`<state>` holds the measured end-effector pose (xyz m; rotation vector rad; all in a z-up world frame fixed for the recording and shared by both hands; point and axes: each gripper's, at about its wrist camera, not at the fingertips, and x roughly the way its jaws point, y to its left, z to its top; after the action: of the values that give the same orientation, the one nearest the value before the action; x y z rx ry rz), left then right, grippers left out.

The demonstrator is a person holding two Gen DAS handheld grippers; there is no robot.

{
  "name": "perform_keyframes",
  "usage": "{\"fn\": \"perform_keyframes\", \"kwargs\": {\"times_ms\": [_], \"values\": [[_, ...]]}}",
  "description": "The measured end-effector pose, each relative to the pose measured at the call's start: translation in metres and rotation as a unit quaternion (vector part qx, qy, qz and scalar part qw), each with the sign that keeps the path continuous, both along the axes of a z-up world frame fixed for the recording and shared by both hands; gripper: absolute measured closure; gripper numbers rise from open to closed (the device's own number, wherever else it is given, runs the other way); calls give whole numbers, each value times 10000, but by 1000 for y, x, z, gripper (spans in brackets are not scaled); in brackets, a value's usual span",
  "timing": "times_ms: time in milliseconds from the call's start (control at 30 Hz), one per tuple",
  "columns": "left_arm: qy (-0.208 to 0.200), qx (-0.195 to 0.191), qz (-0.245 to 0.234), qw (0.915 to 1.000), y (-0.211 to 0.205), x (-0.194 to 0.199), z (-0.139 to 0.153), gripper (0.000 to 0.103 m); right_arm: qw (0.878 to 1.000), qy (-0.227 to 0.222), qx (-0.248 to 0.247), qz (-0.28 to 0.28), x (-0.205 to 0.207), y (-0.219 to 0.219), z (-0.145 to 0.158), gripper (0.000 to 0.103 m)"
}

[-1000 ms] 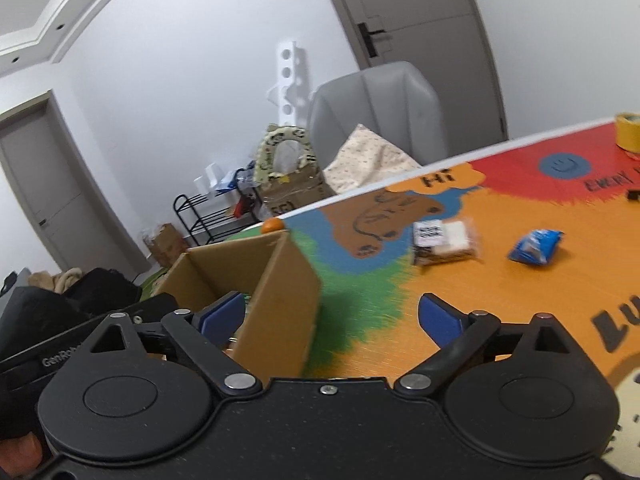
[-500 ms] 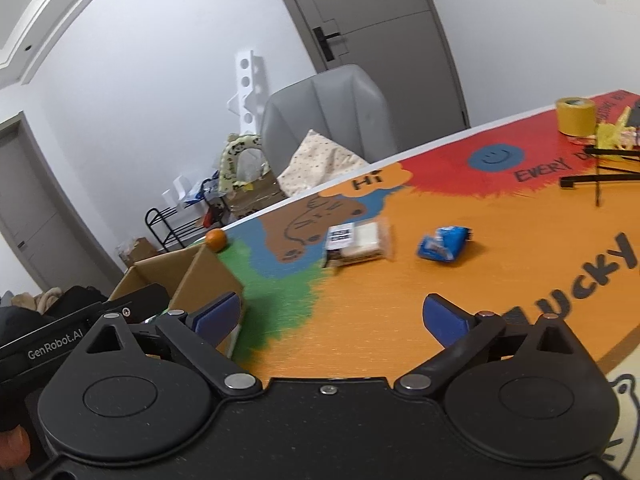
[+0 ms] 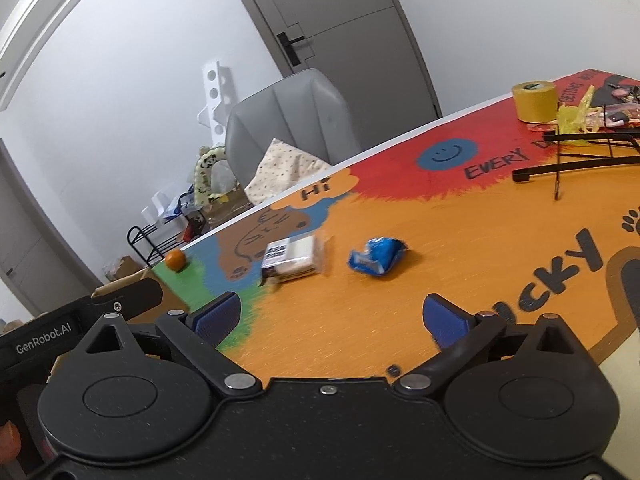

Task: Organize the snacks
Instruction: 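Move both grippers back toward the white cake pack and blue candy, then grasp the blue-wrapped candy with the right gripper while the left grasps the white sesame cake pack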

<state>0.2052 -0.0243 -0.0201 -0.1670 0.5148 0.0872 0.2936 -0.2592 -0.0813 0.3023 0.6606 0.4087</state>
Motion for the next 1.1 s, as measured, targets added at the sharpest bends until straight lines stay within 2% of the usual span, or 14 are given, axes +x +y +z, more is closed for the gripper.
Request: {"fn": "perform_keyframes", "kwargs": {"times_ms": [200,433,933,967,1000,1033,1100], "values": [[102,45,-37,9999,-12,25,-6,8,9999,117,61,-14,21,-10,-8,12],[180,71,25,9998,-19,52,-14,8,9997,229,35,5,49,-7,-15,17],[504,50,223,9985,-18,111,-38,8,9963,404,-687,314,107,25,-39,18],[516,55,267,9983,-17,115,-40,8,9960,414,-720,332,110,26,-41,20],[543,67,317,9980,-16,119,-42,8,9954,429,-779,363,113,28,-43,26],[574,79,340,9977,-16,122,-44,8,9946,448,-846,390,116,30,-46,37],[622,90,346,9974,-16,128,-49,8,9942,463,-877,412,119,30,-50,46]]}}
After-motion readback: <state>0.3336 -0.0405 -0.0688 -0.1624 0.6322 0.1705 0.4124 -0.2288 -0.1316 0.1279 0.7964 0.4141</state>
